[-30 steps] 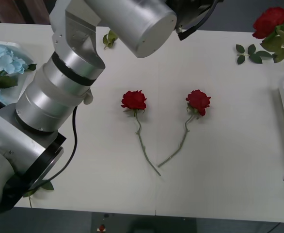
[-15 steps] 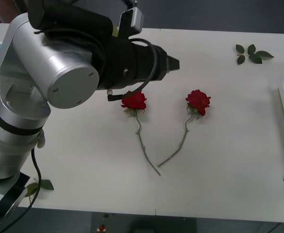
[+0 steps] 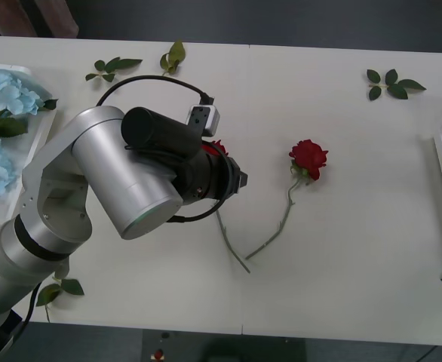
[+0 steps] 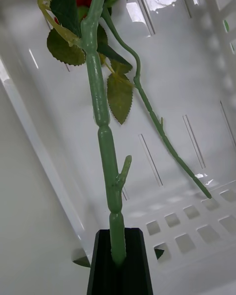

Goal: Put the red flowers into the right box and the blue flowers into the left box

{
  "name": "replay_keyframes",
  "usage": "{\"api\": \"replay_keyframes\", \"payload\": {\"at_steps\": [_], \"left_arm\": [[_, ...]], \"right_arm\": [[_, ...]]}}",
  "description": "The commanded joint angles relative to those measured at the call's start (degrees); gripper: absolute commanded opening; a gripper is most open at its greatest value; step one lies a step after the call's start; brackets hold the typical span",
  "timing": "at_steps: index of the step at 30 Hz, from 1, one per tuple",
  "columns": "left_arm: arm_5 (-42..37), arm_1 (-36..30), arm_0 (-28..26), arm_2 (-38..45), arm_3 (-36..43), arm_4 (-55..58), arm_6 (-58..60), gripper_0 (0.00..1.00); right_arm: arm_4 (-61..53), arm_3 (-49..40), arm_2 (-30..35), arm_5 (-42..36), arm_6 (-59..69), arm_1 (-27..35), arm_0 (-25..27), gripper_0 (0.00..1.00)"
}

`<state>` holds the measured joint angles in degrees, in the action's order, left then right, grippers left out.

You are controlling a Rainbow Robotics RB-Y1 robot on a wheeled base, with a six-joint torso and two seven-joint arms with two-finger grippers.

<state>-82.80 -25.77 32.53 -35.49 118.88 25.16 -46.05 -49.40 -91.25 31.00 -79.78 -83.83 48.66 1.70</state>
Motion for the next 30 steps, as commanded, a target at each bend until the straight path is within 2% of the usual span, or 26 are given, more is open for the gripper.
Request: {"api": "replay_keyframes", "payload": {"at_steps": [1, 7, 8, 9, 10, 12, 13, 14, 15, 24, 30], "left_arm": [[-0.26, -0.07, 0.87, -2.92, -3.05, -3.45, 2.11, 1.00], [-0.08, 1.51, 1.04, -5.65, -7.97, -7.85, 2.11, 1.00], [0.09, 1.86, 1.22, -5.91, -9.02, -8.11, 2.11, 1.00], [0.18, 2.21, 1.31, -6.00, -9.90, -8.37, 2.11, 1.00], [0.27, 2.65, 1.48, -6.17, -10.78, -8.72, 2.11, 1.00], [0.36, 3.27, 1.75, -6.53, -12.36, -9.43, 2.20, 1.00], [0.36, 3.44, 2.01, -6.61, -12.98, -9.52, 2.20, 1.00], [0.44, 3.80, 2.45, -6.88, -14.30, -9.87, 2.20, 1.00], [0.53, 3.97, 2.71, -7.05, -14.82, -9.95, 2.37, 1.00], [7.03, 6.52, 5.97, -8.99, -25.63, -11.45, 3.34, 1.00], [10.46, 8.63, 8.51, -9.34, -33.02, -11.80, 3.34, 1.00]], "right_arm": [[0.36, 4.50, -1.21, 4.37, 0.68, 1.52, -0.55, 0.00], [0.71, 8.63, -2.44, 9.82, -0.63, 1.61, -0.38, 0.00], [0.71, 8.81, -2.53, 10.26, -0.90, 1.61, -0.38, 0.05], [0.71, 8.81, -2.53, 10.35, -1.07, 1.52, -0.46, 0.22], [0.71, 8.81, -2.53, 10.26, -1.25, 1.61, -0.38, 0.48], [0.44, 8.81, -2.53, 10.35, -1.51, 1.61, -0.46, 0.76], [0.27, 8.81, -2.53, 10.26, -1.51, 1.61, -0.46, 0.83], [-0.08, 8.81, -2.53, 10.35, -1.78, 1.61, -0.46, 0.96], [-0.26, 8.72, -2.61, 10.35, -1.86, 1.52, -0.46, 1.00], [-1.58, 4.41, -4.20, 9.91, -2.66, 1.61, -0.64, 1.00], [-2.63, 2.57, -4.46, 3.05, -2.66, 1.52, -4.68, 1.00]]}}
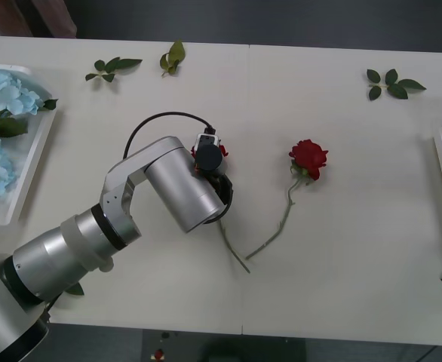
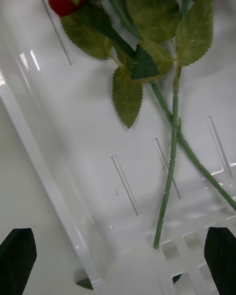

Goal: Put the red flowers into the right box and the blue flowers into the left box

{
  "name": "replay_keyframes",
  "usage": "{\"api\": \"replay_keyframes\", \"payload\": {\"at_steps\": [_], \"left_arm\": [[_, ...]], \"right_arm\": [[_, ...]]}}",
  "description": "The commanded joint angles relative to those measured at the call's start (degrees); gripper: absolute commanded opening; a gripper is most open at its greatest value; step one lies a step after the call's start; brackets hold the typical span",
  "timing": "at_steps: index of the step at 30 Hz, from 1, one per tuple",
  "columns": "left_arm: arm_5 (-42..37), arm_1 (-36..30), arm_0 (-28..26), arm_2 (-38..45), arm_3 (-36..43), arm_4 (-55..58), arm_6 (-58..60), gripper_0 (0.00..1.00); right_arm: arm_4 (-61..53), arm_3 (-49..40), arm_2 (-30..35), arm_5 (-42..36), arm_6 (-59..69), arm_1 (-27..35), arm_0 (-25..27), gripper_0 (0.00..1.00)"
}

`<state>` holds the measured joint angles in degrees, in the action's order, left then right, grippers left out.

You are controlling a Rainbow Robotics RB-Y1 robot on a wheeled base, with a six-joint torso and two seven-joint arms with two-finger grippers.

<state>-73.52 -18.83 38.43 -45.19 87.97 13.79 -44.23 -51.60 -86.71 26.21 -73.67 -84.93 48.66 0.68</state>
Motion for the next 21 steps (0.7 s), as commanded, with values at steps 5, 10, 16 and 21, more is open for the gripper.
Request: {"api": "replay_keyframes", "payload": {"at_steps": [5, 10, 16, 21], "left_arm": [[3.38, 2.22, 4.63, -2.18, -6.85, -0.35, 1.95, 1.00], [5.93, 2.22, 4.72, -2.97, -8.87, -0.35, 2.13, 1.00], [5.93, 2.22, 4.99, -4.38, -9.22, -0.61, 1.95, 1.00], [5.93, 2.13, 4.99, -4.55, -9.31, -0.61, 1.69, 0.96]], "right_arm": [[-2.54, -2.06, -0.10, -10.00, -1.20, 1.52, -9.29, 1.00], [-3.33, -2.68, -1.86, -13.78, -0.76, 1.61, -13.51, 1.00], [-5.09, -3.21, -4.76, -16.68, 2.14, 1.52, -17.02, 1.00], [-7.64, -5.14, -6.26, -17.12, 6.71, 1.17, -17.55, 1.00]]}}
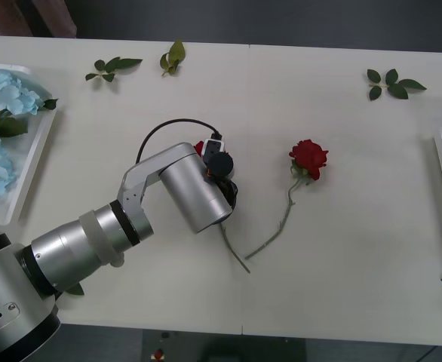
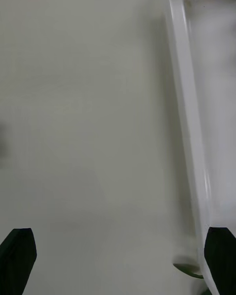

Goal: Put the red flowers into the right box and the blue flowers into the left box

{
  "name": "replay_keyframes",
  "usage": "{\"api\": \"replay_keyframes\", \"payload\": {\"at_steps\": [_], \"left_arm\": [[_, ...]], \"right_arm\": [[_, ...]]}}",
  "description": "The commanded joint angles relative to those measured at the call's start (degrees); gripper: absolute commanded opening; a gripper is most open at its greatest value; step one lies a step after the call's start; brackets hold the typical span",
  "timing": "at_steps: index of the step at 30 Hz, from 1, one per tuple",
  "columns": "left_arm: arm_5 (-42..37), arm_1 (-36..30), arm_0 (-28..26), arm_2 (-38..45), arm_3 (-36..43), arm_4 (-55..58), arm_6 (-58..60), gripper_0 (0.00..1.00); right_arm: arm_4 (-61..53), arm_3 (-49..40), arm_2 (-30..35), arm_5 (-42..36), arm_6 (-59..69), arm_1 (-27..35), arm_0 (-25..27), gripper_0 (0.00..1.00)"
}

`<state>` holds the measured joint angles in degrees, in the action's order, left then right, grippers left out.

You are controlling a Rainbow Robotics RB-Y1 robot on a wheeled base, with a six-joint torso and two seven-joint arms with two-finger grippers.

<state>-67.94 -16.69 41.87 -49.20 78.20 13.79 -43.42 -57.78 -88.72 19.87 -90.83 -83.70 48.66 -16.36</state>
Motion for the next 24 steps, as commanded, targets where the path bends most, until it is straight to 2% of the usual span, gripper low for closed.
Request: {"api": "replay_keyframes", "payload": {"at_steps": [1, 7, 8, 13, 14, 20, 24], "left_arm": [[0.35, -0.01, 1.55, -0.81, 0.47, -0.61, 0.88, 0.87], [0.35, 0.08, 1.55, -1.87, 0.11, -1.05, 0.88, 0.67], [0.27, 0.08, 1.55, -1.87, 0.03, -1.14, 0.79, 0.60], [0.27, 0.08, 1.55, -1.87, -0.24, -1.05, 0.79, 0.40], [0.35, -0.01, 1.55, -1.87, -0.15, -1.14, 0.97, 0.31], [0.35, 0.08, 1.55, -1.87, -0.24, -1.14, 1.15, 0.02], [0.35, -0.01, 1.73, -1.78, -0.24, -1.66, 1.15, 0.00]], "right_arm": [[-1.64, -4.00, -0.36, 0.04, 6.80, 0.73, -0.86, 1.00], [-1.20, -7.78, -4.58, 0.04, 13.74, -1.55, -3.06, 1.00], [-1.02, -8.31, -5.54, 0.04, 15.41, -1.81, -3.76, 1.00], [-0.23, -10.24, -8.53, 0.04, 20.86, -3.40, -5.52, 1.00], [0.12, -10.86, -9.50, 0.04, 22.44, -3.92, -6.22, 1.00], [1.26, -13.23, -14.07, 0.74, 29.39, -5.51, -8.51, 1.00], [1.88, -13.76, -17.59, 2.50, 32.73, -6.56, -9.56, 1.00]]}}
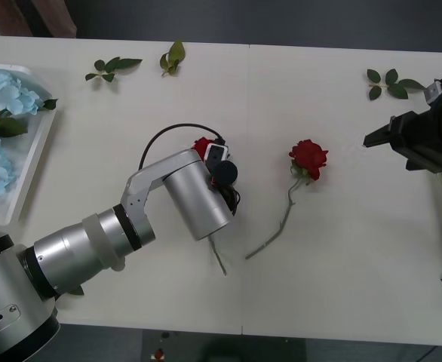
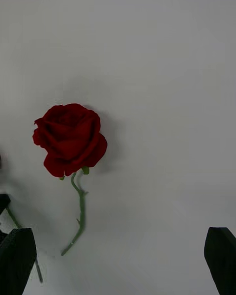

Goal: Put the red flowers into the right box and the blue flowers into the left box

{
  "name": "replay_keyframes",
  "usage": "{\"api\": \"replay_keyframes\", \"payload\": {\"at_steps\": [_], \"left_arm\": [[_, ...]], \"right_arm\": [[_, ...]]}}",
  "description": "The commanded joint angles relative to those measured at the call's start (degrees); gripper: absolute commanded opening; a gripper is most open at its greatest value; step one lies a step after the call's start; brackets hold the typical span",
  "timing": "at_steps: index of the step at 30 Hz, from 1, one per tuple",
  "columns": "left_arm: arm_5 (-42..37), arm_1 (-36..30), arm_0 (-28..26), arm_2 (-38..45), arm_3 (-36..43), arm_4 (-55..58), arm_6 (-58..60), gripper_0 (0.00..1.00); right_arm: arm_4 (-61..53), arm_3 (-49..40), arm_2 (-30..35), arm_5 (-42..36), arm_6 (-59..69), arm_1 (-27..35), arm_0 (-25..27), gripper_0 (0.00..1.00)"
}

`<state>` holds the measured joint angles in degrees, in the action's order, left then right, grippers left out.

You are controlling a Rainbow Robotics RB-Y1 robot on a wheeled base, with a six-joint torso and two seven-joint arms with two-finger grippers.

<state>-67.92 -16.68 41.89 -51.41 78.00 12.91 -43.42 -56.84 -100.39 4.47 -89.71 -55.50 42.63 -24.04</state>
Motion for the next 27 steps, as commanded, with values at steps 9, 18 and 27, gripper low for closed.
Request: {"api": "replay_keyframes", "payload": {"at_steps": [9, 18, 27], "left_arm": [[2.88, -0.02, 2.76, 1.92, 1.63, -0.79, 2.46, 0.00], [8.94, -0.02, 4.61, 6.32, 9.28, 1.06, 5.45, 0.00], [13.51, 2.18, 10.76, 7.90, 14.02, -0.52, 19.34, 0.00]], "right_arm": [[2.79, -2.17, -10.80, 6.48, 8.65, -2.20, -4.08, 1.00], [3.67, -2.70, -13.61, 10.78, 8.39, -5.36, -5.05, 1.00], [2.00, -9.64, -12.82, 10.69, 3.64, -6.86, -5.40, 1.00]]}}
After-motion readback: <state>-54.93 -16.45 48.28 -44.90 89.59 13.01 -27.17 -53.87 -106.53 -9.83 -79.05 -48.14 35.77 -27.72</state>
